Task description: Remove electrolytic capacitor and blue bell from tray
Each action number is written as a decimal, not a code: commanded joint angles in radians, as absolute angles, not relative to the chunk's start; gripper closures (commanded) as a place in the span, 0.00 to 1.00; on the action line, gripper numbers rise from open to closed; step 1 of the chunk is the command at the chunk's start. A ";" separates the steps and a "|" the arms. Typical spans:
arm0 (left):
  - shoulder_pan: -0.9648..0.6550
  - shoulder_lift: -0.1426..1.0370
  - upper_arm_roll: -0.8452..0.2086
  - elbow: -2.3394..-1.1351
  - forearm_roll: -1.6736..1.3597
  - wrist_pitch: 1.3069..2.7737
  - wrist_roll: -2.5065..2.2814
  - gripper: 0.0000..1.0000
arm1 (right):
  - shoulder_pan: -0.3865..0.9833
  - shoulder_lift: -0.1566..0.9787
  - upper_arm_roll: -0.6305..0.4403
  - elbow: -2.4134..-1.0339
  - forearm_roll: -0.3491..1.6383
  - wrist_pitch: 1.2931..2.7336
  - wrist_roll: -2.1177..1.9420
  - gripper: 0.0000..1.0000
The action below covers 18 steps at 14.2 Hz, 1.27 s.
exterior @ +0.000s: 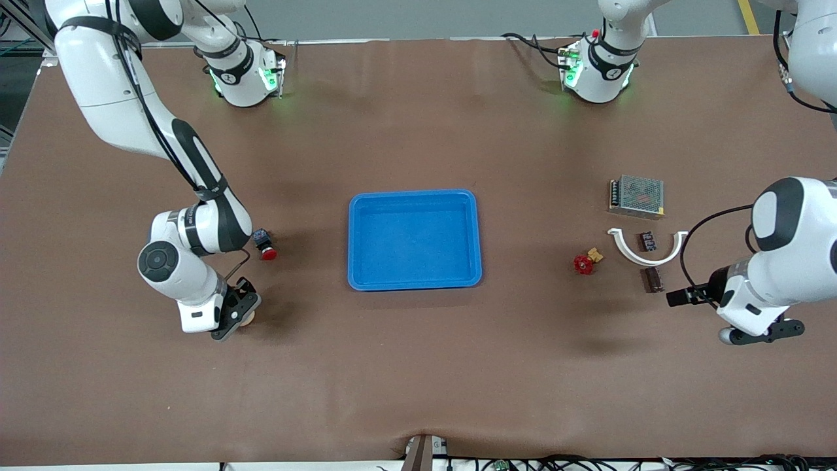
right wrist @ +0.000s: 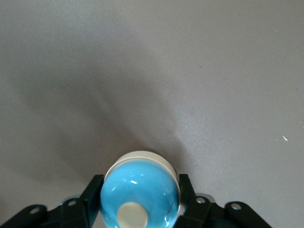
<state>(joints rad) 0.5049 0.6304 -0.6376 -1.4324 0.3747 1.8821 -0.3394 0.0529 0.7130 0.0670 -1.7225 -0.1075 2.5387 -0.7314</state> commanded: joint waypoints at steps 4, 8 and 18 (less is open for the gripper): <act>0.518 0.543 -0.660 -1.428 0.345 1.835 -0.327 0.00 | 0.041 0.709 0.084 -1.718 -0.120 2.537 -0.726 0.00; 0.518 0.476 -0.660 -1.431 0.344 1.796 -0.328 0.00 | 0.049 0.677 0.090 -1.717 -0.117 2.478 -0.715 0.00; 0.515 0.367 -0.698 -1.428 0.325 1.749 -0.327 0.00 | 0.215 0.309 0.098 -1.721 -0.117 1.919 -0.023 0.00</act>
<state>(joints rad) 0.5050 0.4034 -0.6915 -1.4150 0.3491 1.7642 -0.3393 0.2007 0.3985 0.1020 -1.6849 -0.1072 1.9824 -0.1077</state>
